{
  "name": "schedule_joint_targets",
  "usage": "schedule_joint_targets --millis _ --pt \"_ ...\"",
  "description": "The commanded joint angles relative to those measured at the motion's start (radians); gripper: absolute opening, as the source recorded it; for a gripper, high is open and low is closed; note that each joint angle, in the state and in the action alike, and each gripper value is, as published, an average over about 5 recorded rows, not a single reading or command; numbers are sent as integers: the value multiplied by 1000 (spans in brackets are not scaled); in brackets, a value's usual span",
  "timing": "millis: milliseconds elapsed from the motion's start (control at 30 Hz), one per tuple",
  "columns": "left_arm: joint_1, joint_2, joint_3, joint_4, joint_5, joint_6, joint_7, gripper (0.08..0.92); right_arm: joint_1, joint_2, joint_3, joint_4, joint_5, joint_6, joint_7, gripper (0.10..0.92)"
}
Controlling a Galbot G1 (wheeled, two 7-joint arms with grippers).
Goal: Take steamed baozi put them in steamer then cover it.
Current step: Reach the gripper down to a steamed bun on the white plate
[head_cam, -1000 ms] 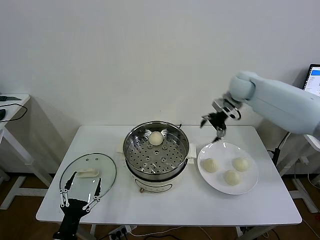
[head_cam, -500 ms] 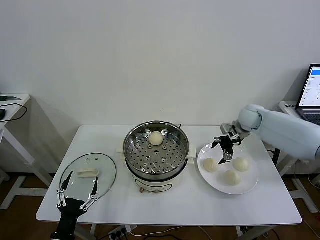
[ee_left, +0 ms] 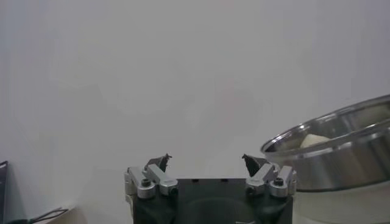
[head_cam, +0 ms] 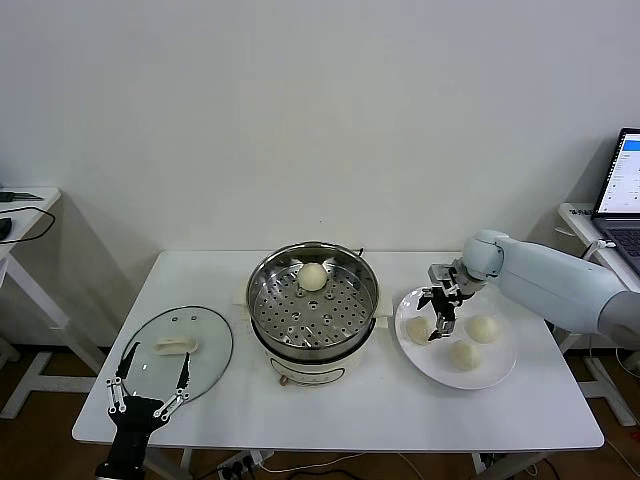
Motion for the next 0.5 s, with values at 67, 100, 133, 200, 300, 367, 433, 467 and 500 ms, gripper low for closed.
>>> schedule_joint_targets --millis 67,100,133,200,300,367,433,467,500 --pt "-1 1 -6 2 -2 -1 0 823 -25 24 7 -25 -8 -9 7 823" --pt "-1 1 -7 2 -2 -1 0 823 -26 25 8 -25 -10 -10 4 822" --pt "-2 0 -6 3 -2 -1 0 823 -27 25 9 -25 -12 -10 0 820" --pt "-3 -1 -6 5 -3 0 0 823 -29 26 11 -25 -15 -10 -7 812" --pt "-5 -1 -7 6 -3 0 -1 823 -31 26 14 -25 -17 -11 -11 775" --pt "-5 -1 -8 5 -3 0 -1 823 -31 25 15 -24 -18 -11 -12 737" --pt "-6 -1 -9 5 -3 0 -2 823 -30 24 16 -22 -21 -11 -15 703" --pt "-6 -1 -10 5 -4 0 -2 823 -29 23 16 -21 -23 -11 -17 691" --pt "-7 -1 -11 5 -4 0 -2 823 -28 21 17 -20 -24 -10 -19 682"
